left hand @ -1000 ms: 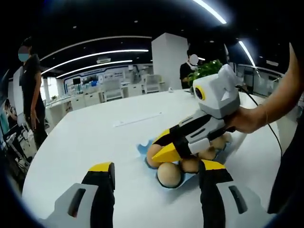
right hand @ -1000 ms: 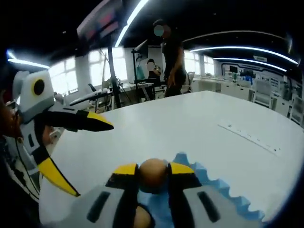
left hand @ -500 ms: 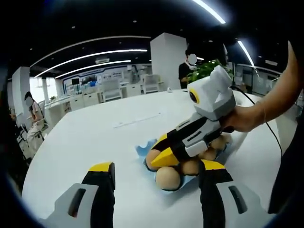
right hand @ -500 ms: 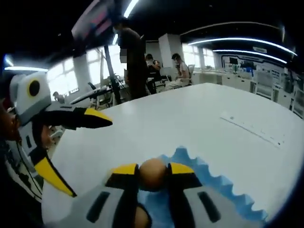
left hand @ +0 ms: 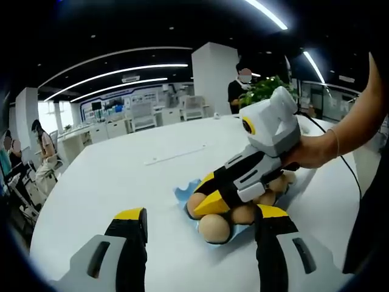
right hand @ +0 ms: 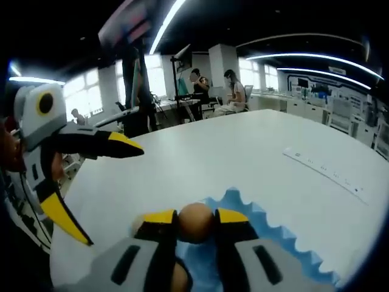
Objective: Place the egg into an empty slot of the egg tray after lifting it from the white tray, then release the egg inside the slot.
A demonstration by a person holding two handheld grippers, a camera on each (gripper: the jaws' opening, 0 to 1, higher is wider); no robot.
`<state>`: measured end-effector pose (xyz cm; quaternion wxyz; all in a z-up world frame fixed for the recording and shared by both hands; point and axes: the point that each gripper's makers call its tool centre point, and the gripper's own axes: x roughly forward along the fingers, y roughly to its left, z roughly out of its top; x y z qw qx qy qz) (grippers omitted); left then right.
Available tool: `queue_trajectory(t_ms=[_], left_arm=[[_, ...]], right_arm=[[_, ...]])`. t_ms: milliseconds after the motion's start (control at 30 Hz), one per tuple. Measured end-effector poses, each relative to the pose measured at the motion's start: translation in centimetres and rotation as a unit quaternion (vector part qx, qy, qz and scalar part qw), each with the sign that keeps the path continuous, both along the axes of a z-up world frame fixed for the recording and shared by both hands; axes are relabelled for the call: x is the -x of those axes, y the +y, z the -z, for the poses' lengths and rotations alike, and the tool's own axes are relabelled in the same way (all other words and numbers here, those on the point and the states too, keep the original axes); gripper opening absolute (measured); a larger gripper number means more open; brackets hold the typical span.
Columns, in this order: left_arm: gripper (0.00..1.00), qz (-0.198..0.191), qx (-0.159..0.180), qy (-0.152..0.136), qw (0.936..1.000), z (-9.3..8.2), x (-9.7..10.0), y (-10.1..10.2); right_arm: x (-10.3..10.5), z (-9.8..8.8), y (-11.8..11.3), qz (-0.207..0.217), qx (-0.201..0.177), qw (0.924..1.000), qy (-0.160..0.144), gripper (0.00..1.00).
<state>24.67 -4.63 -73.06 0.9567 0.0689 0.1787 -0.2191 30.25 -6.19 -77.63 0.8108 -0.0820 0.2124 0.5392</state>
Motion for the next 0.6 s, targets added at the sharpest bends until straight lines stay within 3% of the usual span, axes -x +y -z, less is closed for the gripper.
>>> queue_trajectory(t_ms=[133,300,433,600], left_arm=[[0.73,-0.002,0.0,-0.002,1.0,-0.1,0.1,0.0],[0.73,0.001,-0.001,-0.003,1.0,-0.2,0.2,-0.5],[0.73,0.006,0.0,-0.004,1.0,-0.4,0.2,-1.2],[0.73,0.011,0.002,-0.005,0.9999,-0.4,0.3,-1.6]], right_arm=[[0.5,-1.6,-0.3,0.0,-0.025,0.9994,-0.024,0.23],[0.1,-4.7,-2.5,0.052,-0.088,0.9946,-0.015,0.23],[-0.8,-7.0,-7.6,0.124,-0.121,0.9846,-0.023,0.23],[-2.0,-7.4,-15.9,0.226,-0.101,0.9673,-0.058,0.23]])
